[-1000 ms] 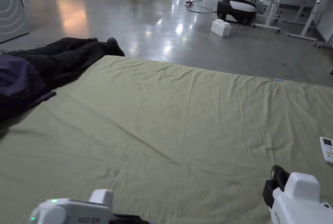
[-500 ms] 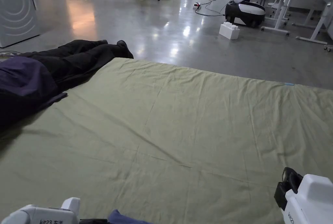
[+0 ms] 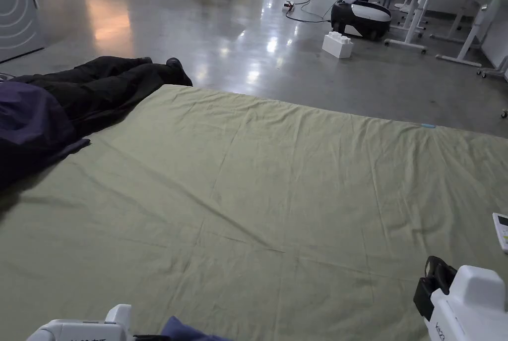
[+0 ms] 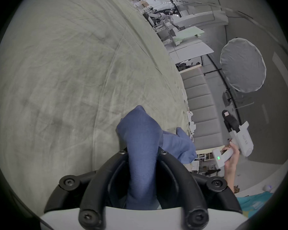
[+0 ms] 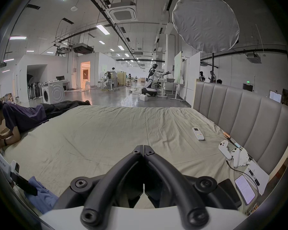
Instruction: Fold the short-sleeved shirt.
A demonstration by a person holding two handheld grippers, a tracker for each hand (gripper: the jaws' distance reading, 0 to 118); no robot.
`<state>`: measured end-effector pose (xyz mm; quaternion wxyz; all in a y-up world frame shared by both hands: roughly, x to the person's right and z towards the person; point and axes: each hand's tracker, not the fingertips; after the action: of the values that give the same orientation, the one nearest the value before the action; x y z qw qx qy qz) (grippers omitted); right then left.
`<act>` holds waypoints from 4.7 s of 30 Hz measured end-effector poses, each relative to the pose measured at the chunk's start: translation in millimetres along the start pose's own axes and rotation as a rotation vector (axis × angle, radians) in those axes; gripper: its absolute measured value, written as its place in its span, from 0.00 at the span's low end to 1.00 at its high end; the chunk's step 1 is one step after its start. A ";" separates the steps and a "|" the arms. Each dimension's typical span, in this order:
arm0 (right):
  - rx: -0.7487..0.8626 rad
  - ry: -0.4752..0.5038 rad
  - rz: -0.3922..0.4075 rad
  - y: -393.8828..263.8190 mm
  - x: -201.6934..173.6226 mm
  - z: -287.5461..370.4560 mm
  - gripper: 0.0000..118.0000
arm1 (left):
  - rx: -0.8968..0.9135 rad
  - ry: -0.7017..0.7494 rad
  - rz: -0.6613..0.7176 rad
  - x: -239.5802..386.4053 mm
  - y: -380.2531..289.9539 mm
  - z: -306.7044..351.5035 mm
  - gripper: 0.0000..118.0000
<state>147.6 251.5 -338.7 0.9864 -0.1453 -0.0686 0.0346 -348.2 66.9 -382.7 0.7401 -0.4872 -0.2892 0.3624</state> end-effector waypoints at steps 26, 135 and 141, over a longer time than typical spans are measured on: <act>0.008 0.045 -0.008 1.1 -13.0 -6.9 0.00 | 0.156 0.514 -0.193 118.1 36.4 113.0 0.15; 0.148 -0.017 -0.017 38.6 1.2 23.9 0.00 | 0.918 0.728 -0.738 253.2 15.3 26.5 0.03; -0.084 0.205 0.020 -40.5 -57.5 56.2 0.00 | 0.783 0.733 -0.687 215.1 -2.7 21.1 0.03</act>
<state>84.6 223.6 -280.9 0.9808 -0.1902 0.0326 0.0267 -241.4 253.0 -356.5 0.9883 -0.1524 -0.0030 -0.0073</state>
